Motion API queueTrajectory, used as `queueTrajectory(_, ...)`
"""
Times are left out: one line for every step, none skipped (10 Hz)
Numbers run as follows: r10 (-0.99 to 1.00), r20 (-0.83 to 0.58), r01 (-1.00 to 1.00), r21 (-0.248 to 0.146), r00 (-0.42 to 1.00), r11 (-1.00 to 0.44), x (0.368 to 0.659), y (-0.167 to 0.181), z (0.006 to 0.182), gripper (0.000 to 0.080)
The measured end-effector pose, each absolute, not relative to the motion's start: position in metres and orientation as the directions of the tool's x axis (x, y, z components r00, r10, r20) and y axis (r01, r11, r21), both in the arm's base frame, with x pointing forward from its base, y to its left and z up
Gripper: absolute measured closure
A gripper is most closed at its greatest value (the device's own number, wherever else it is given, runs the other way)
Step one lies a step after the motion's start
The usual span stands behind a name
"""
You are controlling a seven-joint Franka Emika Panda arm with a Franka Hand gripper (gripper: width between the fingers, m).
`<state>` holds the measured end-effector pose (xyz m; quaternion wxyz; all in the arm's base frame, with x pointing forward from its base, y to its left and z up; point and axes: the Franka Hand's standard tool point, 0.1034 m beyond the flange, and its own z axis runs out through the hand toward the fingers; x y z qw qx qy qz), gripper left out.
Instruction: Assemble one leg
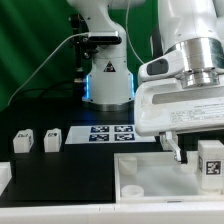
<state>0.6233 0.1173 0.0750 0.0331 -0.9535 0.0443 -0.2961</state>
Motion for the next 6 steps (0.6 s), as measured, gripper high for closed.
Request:
queueTrajectory(-0.106, 0.533, -0.066, -0.095, 0.840, -0.993, 0.621, 0.118, 0.076, 0.0150)
queueTrajectory(-0.110, 0.505, -0.068, -0.101, 0.856, -0.993, 0.618, 0.116, 0.082, 0.0150)
queueTrajectory(-0.119, 0.423, -0.076, -0.117, 0.898, -0.990, 0.612, 0.114, 0.084, 0.0150)
queueTrajectory(-0.128, 0.297, -0.090, -0.137, 0.946, -0.986, 0.607, 0.117, 0.086, 0.0150)
queueTrajectory(-0.127, 0.195, -0.099, -0.150, 0.972, -0.984, 0.611, 0.119, 0.091, 0.0150)
queueTrajectory(-0.123, 0.126, -0.103, -0.153, 0.984, -0.983, 0.616, 0.120, 0.090, 0.0150)
